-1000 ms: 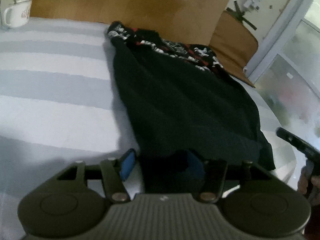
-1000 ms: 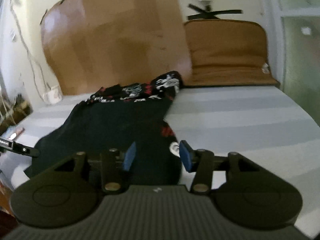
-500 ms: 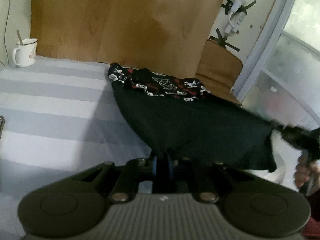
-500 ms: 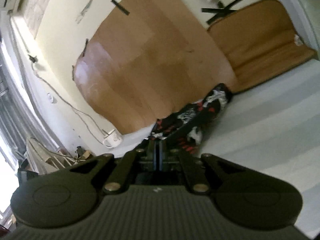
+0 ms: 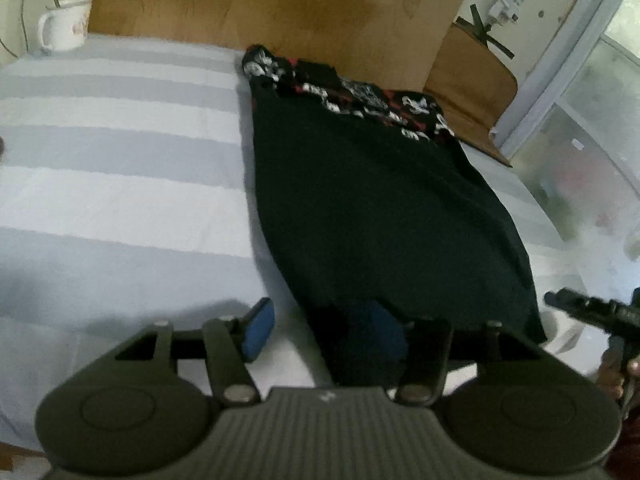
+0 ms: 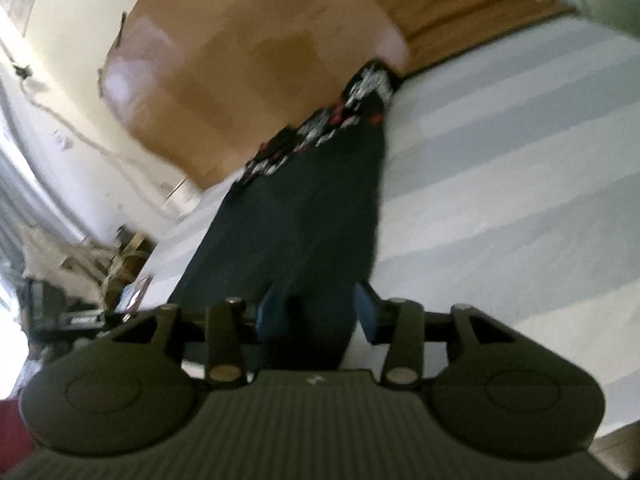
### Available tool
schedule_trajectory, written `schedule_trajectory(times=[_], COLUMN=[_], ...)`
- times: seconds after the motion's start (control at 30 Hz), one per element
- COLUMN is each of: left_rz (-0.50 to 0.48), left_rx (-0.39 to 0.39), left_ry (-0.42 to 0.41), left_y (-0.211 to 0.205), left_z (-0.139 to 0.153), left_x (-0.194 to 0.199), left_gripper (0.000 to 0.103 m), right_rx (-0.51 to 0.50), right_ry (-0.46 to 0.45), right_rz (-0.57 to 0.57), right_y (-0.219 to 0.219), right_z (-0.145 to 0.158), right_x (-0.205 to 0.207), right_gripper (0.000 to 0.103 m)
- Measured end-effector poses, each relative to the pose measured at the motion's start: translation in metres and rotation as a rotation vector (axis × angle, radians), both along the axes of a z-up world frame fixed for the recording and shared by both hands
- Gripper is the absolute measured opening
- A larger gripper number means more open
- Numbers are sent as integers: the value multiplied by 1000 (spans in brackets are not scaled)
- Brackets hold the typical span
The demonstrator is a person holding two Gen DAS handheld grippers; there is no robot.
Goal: Fold small clothes
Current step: 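Grasp the folded sweater end with both grippers and lift it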
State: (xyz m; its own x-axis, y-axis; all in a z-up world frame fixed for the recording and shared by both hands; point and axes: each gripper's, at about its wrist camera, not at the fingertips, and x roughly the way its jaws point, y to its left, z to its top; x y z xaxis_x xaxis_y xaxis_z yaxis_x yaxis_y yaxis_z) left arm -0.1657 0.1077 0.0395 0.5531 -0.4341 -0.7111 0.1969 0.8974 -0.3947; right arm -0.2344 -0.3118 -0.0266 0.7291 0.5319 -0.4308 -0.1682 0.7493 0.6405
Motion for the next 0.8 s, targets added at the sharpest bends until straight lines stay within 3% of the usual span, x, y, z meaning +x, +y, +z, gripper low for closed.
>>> schedule_trajectory(times=[0.1, 0.13, 0.17, 0.23, 0.3, 0.43, 0.57, 0.7, 0.77, 0.8], left_rz=[-28, -44, -71, -85, -90, -37, 40, 126, 200, 237], left_rx=[23, 51, 51, 28, -32, -246, -394, -430, -382, -334], left_ry=[0, -10, 9, 19, 30, 22, -2, -19, -33, -25], left_y=[-12, -17, -20, -18, -9, 21, 35, 30, 24, 22], left_z=[-10, -9, -11, -11, -6, 9, 23, 25, 18, 12], left_x=[1, -1, 0, 1, 3, 15, 48, 121, 163, 182], left_gripper=[52, 28, 13, 11, 11, 11, 11, 13, 24, 43], right_rx=[-46, -57, -56, -24, 12, 115, 156, 183, 151, 89], right_ry=[11, 15, 25, 17, -1, -76, -132, -130, -121, -116], right_rz=[11, 28, 60, 92, 103, 56, 0, -93, -178, -222], right_y=[8, 10, 10, 11, 8, -10, -27, -40, -41, -40], right_z=[-8, -6, -6, -3, 6, 27, 45, 50, 47, 45], right_x=[6, 5, 2, 0, 2, 17, 60, 139, 182, 199], right_gripper=[41, 30, 7, 6, 6, 6, 6, 6, 13, 27])
